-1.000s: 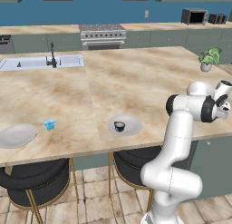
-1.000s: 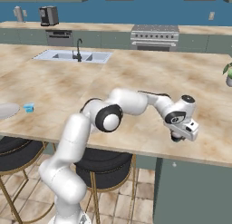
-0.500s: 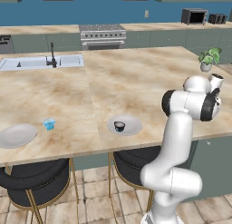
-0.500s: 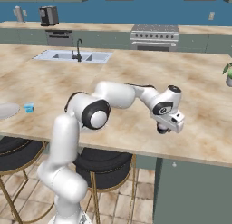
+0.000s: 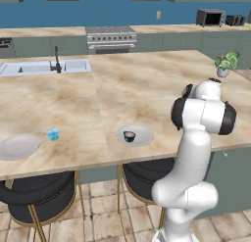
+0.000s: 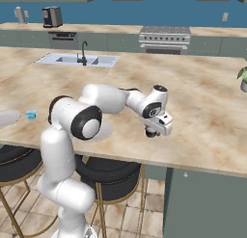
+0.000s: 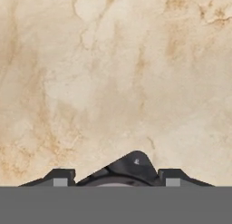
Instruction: Place two yogurt containers on each plate.
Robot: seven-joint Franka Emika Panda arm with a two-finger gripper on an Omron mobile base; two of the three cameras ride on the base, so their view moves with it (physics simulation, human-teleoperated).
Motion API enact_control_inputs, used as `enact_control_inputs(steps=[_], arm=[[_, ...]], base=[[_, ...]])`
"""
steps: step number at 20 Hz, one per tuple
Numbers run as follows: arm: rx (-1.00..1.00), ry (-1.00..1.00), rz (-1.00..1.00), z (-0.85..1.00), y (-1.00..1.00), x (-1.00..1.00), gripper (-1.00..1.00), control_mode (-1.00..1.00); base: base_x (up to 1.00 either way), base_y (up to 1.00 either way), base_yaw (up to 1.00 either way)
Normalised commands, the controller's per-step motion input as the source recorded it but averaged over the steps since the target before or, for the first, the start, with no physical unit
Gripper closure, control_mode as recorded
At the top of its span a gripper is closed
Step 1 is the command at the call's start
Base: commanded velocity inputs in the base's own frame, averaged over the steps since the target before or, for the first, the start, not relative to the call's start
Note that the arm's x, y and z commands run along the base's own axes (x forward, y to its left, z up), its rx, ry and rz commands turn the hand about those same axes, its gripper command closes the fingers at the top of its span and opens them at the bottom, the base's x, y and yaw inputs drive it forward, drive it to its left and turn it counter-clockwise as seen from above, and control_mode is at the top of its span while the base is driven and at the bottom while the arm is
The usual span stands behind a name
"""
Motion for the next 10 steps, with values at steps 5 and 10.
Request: enact_control_inputs(steps=[5,10], arm=[[-0.01,0.04,0.00,0.00,0.88,0.00,1.00,-1.00],[-0.02,0.03,0.00,0.00,0.82,0.02,1.00,-1.00]], base=[[0.00,0.00,0.00],[0.00,0.00,0.00]])
